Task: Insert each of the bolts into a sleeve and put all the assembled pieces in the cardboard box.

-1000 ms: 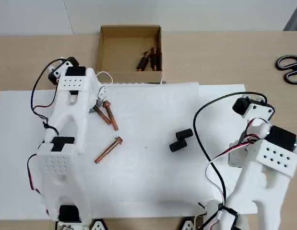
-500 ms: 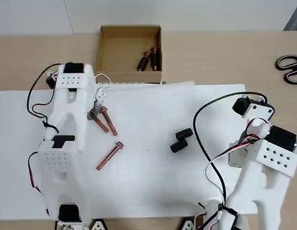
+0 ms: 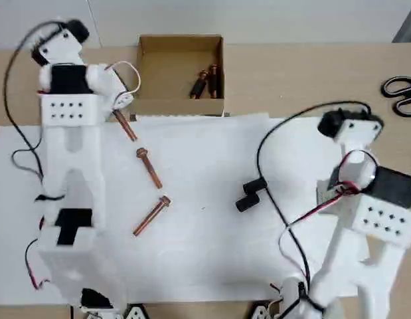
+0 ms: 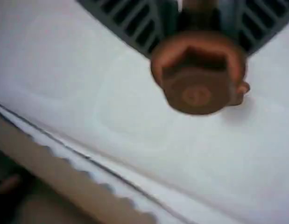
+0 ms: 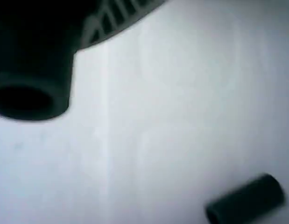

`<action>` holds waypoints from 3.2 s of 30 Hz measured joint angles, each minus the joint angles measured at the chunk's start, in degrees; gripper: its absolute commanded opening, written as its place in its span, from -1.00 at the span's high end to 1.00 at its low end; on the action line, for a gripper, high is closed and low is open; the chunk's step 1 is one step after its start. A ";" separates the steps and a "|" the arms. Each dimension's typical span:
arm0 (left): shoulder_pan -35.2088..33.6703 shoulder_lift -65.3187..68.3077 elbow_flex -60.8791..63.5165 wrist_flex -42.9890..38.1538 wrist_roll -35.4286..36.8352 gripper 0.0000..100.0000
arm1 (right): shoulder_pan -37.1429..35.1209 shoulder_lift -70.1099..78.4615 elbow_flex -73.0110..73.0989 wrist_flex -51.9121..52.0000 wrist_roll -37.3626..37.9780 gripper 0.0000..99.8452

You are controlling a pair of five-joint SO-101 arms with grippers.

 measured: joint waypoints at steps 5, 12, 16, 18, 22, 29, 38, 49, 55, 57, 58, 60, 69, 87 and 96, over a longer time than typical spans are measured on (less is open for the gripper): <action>2.37 -10.11 0.00 0.00 -8.18 0.99 | -9.32 -8.88 -2.73 0.26 0.00 1.00; 5.71 -24.18 0.35 0.09 -18.11 0.99 | -13.71 -18.90 -2.55 0.62 0.09 1.00; 6.51 -32.00 7.65 0.09 -22.77 0.99 | -13.89 -22.86 -0.09 0.62 0.09 1.00; 6.68 -36.04 12.92 0.09 -24.79 0.99 | -13.89 -25.32 2.02 0.62 0.09 1.00; 6.68 -44.75 23.56 -1.67 -26.20 0.99 | -13.89 -30.86 8.35 -2.02 0.09 1.00; 6.68 -61.27 43.25 -16.88 -26.20 0.99 | -15.21 -46.77 24.26 -14.68 0.09 1.00; 6.68 -84.48 76.75 -42.20 -26.20 0.99 | -29.10 -66.73 42.29 -21.45 -3.87 1.00; 13.19 -111.38 104.09 -53.10 -20.13 0.99 | -38.86 -66.81 50.90 -30.33 -10.20 1.00; 14.95 -119.82 111.74 -53.45 -14.33 0.99 | -46.59 -66.81 56.53 -39.21 -10.37 1.00; 16.26 -120.18 112.44 -53.45 -12.31 0.99 | -49.14 -66.81 58.81 -42.29 -10.37 1.00; 16.97 -120.18 112.44 -54.15 -10.90 0.99 | -50.55 -66.81 59.87 -43.60 -10.37 1.00; 18.29 -120.26 112.88 -56.70 -8.70 0.99 | -53.10 -66.73 61.45 -45.71 -10.37 1.00; 22.86 -120.35 114.99 -62.24 -7.03 0.99 | -61.01 -66.73 65.93 -47.65 -10.37 1.00; 30.51 -120.35 115.08 -58.29 -9.32 0.99 | -57.58 -66.73 66.46 -47.65 -10.37 1.00; 30.95 -120.35 115.08 -58.20 -10.81 0.99 | -57.58 -66.73 66.37 -47.65 -10.37 1.00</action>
